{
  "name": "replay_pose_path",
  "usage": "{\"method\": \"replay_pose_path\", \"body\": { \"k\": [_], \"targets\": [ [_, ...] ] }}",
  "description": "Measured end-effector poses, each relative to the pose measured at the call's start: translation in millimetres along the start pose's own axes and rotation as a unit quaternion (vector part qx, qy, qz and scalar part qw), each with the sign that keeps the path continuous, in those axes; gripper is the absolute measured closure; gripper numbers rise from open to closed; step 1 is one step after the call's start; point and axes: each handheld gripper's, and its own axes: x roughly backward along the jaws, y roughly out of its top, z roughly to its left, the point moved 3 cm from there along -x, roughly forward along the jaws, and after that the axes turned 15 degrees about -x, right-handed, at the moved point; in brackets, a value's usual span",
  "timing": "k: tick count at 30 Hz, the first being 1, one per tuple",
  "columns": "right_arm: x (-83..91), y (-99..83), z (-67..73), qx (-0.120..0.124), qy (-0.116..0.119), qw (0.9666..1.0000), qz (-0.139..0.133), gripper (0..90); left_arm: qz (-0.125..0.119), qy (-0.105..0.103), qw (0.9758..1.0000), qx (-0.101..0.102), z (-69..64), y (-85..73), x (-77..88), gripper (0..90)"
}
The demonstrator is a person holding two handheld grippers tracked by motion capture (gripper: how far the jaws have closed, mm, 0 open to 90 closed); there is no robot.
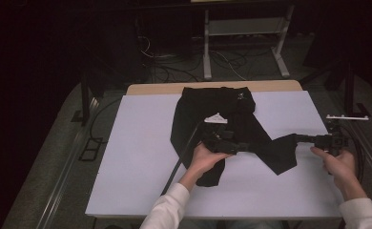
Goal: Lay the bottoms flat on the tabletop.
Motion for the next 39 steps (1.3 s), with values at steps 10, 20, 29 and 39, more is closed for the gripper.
{"method": "replay_pose_path", "body": {
  "k": [10,20,29,39],
  "targets": [
    [-1.0,2.0,-9.0,-0.019,0.010,0.9997,-0.007,88.0,0.034,-0.054,0.9973,-0.038,-29.3,8.4,-52.2,17.3],
    [-0.9,2.2,-10.3,-0.025,0.015,0.9995,-0.011,88.0,0.072,-0.075,0.9921,-0.070,-48.5,4.8,-91.8,27.9],
    [0.0,2.4,-11.1,-0.030,0.022,0.9992,-0.011,88.0,0.103,-0.070,0.9881,-0.090,-54.6,-2.6,-116.4,41.5],
    [1.8,2.6,-10.6,-0.035,0.032,0.9988,-0.015,88.0,0.138,-0.051,0.9828,-0.112,-59.9,1.5,-124.1,81.8]
  ]
}}
